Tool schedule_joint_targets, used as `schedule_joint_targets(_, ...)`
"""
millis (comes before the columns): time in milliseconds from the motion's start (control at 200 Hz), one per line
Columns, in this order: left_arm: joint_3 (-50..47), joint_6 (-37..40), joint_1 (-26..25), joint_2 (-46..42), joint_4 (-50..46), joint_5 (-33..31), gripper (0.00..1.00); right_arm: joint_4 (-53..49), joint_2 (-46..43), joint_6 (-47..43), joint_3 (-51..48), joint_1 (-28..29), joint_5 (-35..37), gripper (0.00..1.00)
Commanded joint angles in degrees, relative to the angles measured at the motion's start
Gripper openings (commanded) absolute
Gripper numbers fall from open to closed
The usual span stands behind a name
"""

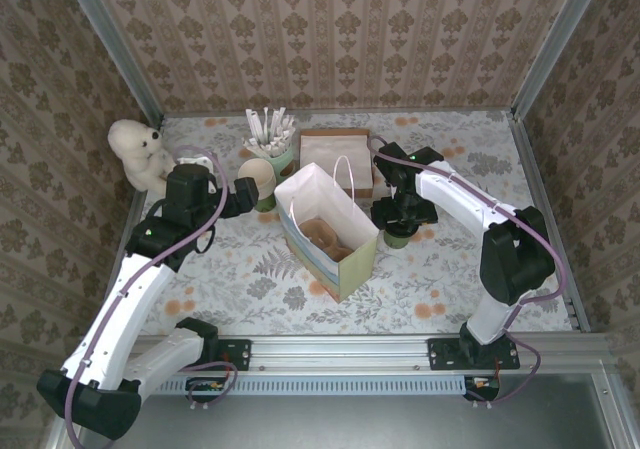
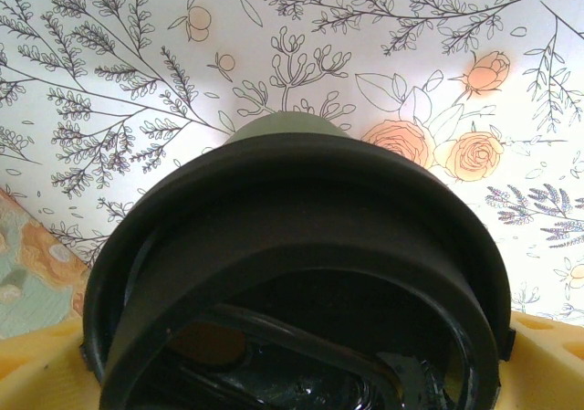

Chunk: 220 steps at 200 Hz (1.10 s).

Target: Pack the takeout coffee

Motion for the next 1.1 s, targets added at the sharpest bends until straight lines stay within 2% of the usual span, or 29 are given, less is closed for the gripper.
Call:
schedule_joint_targets(0, -0.5, -0.5, 0.5, -1.1, -0.1, 0.5, 1.00, -1.7, 0.7, -1.1, 1.4, 0.3, 1.4, 0.97)
schedule_joint_targets(345, -0.5, -0.4, 0.6, -1.2, -0.1, 0.7, 1.00, -0.7, 1.0, -1.2, 0.8, 0.3, 1.5, 0.94)
schedule_joint_targets(460, -0.5, -0.4, 0.6, -1.2, -0.1, 0.8, 1.00, -0.4, 1.1, -0.9, 0.5, 0.3, 1.3, 1.00)
schedule_joint_targets(1095, -0.5, -0.5, 0.7, -1.2, 0.0, 1.1, 1.00, 1.4, 1.1, -0.5, -0.4, -0.1, 1.3, 1.00)
